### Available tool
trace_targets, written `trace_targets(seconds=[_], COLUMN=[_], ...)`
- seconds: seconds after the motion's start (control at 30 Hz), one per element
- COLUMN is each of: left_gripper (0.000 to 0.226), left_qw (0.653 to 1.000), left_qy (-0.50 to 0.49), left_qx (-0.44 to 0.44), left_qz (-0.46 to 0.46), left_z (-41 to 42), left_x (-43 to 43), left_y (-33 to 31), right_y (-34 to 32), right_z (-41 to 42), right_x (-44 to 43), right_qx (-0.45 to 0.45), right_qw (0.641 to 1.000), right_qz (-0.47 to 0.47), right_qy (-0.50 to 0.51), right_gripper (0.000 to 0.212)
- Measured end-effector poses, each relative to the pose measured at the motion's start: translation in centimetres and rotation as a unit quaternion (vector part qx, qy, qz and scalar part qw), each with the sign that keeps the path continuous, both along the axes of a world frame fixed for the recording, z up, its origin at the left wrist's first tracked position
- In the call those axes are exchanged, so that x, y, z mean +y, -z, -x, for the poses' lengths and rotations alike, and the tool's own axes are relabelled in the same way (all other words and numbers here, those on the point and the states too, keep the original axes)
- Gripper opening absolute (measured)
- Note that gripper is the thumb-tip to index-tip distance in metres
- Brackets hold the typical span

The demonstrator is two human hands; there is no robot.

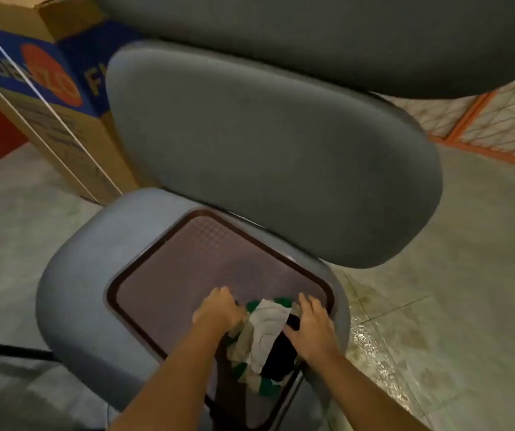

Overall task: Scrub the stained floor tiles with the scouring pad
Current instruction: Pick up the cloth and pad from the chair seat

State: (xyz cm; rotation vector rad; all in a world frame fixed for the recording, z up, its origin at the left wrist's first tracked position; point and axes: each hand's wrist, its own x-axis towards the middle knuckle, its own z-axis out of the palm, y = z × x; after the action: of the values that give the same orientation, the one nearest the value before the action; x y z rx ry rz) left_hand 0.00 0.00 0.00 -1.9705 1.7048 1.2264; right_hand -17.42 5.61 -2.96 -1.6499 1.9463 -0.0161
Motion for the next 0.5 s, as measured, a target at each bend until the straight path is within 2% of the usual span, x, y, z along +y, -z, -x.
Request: trace_targets(seconds=[0.1, 0.2, 0.3, 0.4, 0.5], left_gripper=[0.054, 0.057, 0.047, 0.04, 0.035], left_qw=[0.998, 0.995, 0.993, 0.993, 0.999], left_qy=[0.019, 0.027, 0.044, 0.058, 0.01], left_qx=[-0.045, -0.095, -0.107, -0.096, -0.036], left_qz=[-0.026, -0.003, 0.028, 0.036, 0.021], left_z=[0.3, 0.9, 1.5, 1.7, 1.5], left_x=[0.1, 0.9, 1.3, 1.5, 1.9], left_y=[2.2, 3.8, 4.5, 4.5, 3.4], right_y=[1.2, 1.8, 2.0, 1.8, 0.7], right_z=[-0.7, -1.5, -1.4, -1.1, -0.7], right_x=[-0.6, -0.8, -1.3, -1.8, -1.8], right_qx=[0.03, 0.059, 0.076, 0.039, -0.041], right_qw=[0.999, 0.998, 0.997, 0.998, 0.996], right_qz=[-0.007, 0.0, -0.016, -0.041, -0.062], right_qy=[-0.013, -0.015, 0.004, 0.007, 0.04], right_gripper=[0.079, 0.082, 0.078, 0.058, 0.046])
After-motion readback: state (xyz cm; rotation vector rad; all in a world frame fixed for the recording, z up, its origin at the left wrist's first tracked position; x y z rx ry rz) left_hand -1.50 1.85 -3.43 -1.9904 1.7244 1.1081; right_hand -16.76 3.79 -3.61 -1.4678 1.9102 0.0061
